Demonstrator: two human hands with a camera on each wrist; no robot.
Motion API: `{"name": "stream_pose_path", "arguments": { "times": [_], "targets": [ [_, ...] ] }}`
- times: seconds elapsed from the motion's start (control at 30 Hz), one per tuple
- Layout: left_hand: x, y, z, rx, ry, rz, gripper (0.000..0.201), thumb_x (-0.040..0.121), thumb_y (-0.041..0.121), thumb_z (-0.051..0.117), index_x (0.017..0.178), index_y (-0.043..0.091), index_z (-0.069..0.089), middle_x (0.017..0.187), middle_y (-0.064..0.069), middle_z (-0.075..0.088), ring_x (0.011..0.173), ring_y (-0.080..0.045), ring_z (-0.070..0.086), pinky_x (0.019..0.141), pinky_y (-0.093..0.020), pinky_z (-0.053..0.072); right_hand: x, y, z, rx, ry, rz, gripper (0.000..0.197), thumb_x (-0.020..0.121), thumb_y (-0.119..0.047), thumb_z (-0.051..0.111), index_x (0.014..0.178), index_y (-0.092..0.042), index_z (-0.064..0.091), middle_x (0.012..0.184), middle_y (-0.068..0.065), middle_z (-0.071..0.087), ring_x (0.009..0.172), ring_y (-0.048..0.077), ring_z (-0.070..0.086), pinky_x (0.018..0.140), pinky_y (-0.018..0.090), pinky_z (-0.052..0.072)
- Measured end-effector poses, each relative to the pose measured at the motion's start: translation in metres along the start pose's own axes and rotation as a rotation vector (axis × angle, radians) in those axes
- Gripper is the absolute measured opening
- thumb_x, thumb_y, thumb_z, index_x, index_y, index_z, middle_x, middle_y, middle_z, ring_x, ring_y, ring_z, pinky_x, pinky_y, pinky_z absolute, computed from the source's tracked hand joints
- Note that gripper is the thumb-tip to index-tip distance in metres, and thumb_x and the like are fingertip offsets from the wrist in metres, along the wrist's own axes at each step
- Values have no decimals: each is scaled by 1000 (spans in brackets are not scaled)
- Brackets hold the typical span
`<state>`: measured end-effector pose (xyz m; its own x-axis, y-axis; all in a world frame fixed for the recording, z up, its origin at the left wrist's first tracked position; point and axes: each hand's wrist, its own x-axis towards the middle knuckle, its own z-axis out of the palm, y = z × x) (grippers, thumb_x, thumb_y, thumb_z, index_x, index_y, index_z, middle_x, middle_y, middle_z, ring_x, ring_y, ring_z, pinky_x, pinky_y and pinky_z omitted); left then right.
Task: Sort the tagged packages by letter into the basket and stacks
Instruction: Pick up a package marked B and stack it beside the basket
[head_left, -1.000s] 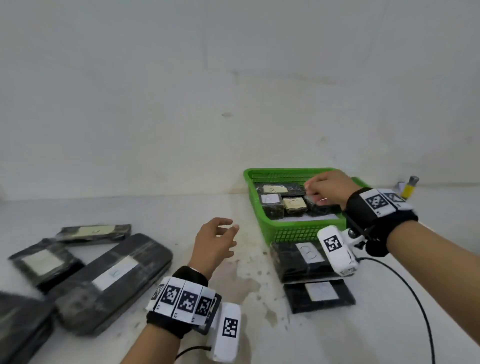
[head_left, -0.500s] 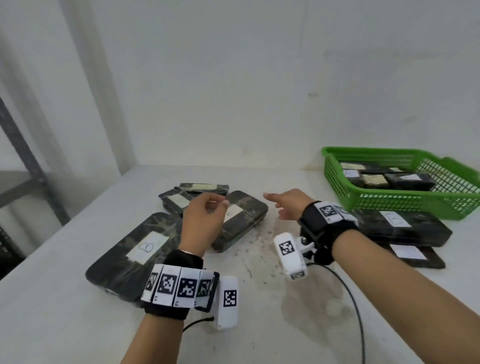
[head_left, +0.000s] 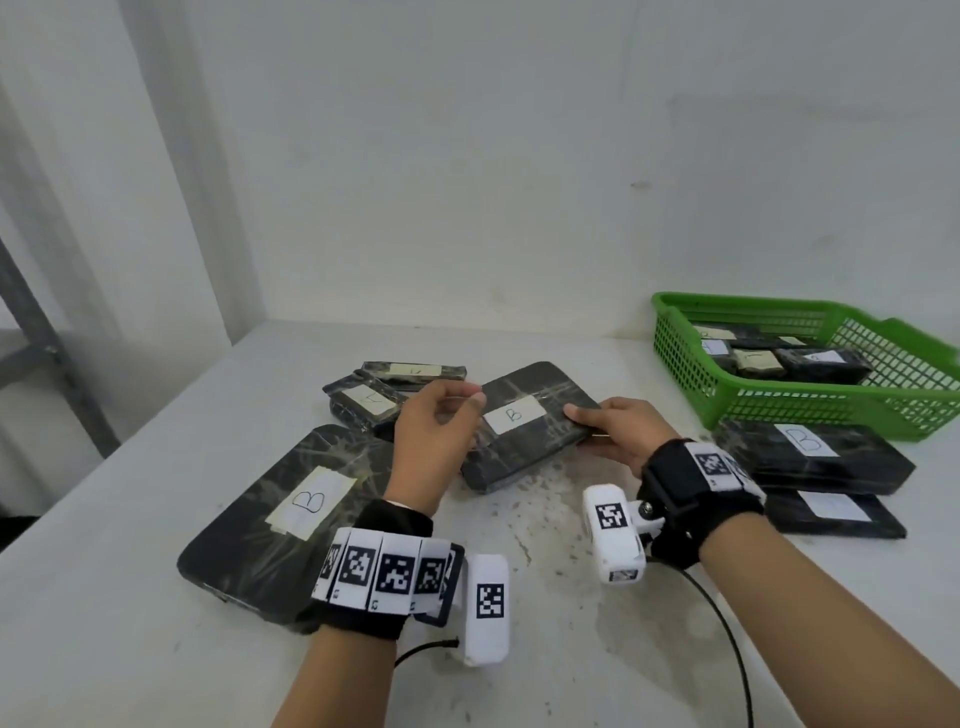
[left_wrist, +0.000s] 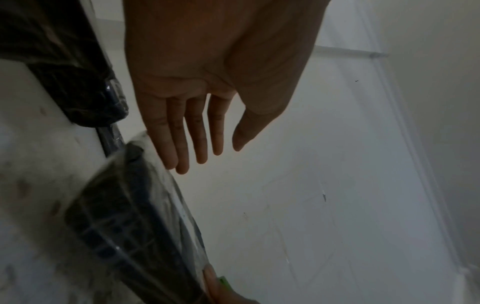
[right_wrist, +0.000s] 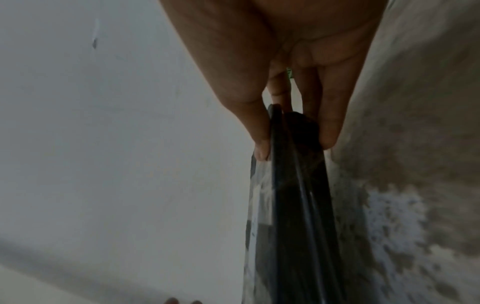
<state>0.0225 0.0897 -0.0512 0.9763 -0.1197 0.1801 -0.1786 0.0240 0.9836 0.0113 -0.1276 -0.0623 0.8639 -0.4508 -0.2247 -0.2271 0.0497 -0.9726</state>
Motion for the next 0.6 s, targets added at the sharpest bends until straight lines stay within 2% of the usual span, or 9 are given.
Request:
{"name": "stream_pose_path", "arguments": {
  "times": [0.1,0.2,0.3,0.33,0.4,0.47,0.5,0.6],
  "targets": [
    [0,-4,4,3,17,50,5,94,15,64,96,17,67,99,-9,70,98,-33,68,88,-50,57,-13,14,-17,144,87,-7,32,83,-6,75,72,-14,46,80,10,64,69,19,65,55,25,59],
    [-2,-9,9,18,53,80,5,94,17,65,99,17,67,100,-2,69,98,-21,66,91,-46,56,-21,29,-27,263,145,2,30,85,-5,73,74,-14,47,80,10,67,69,18,66,56,25,60],
    [-4,-11,11,35,74,55,27,92,26,68,116,14,61,113,-2,64,107,-17,61,83,-23,52,-26,30,-29,340,163,-28,30,86,-8,73,74,-15,46,86,10,69,74,18,68,69,29,61],
    [-4,-12,11,46,56,22,37,91,31,68,123,17,57,119,-3,61,112,-18,59,81,-20,49,-27,28,-30,359,158,-48,30,87,-9,72,74,-16,46,87,9,70,75,17,68,73,30,60],
    [-5,-12,12,38,-18,-59,57,88,46,69,136,25,46,128,-3,56,117,-19,57,88,-27,50,-30,24,-30,385,137,-91,27,88,-10,71,76,-15,47,88,8,70,77,16,69,79,31,59],
    [-8,-10,13,-28,-98,-116,75,81,58,70,142,30,39,130,-4,58,116,-18,60,96,-41,53,-36,20,-29,397,104,-122,23,88,-11,71,79,-13,50,85,6,71,75,13,70,77,29,60],
    [-9,-9,15,-84,-130,-134,75,79,57,70,142,30,39,129,-5,61,113,-17,64,94,-44,55,-39,19,-28,396,85,-136,21,87,-11,71,80,-13,51,84,5,71,73,12,71,75,26,60],
    [-13,-5,16,-238,-153,-130,50,92,32,64,137,25,46,125,-2,66,105,-16,70,89,-46,58,-47,17,-22,389,37,-167,20,86,-11,72,81,-13,53,82,5,72,72,12,71,70,23,60]
  ]
}}
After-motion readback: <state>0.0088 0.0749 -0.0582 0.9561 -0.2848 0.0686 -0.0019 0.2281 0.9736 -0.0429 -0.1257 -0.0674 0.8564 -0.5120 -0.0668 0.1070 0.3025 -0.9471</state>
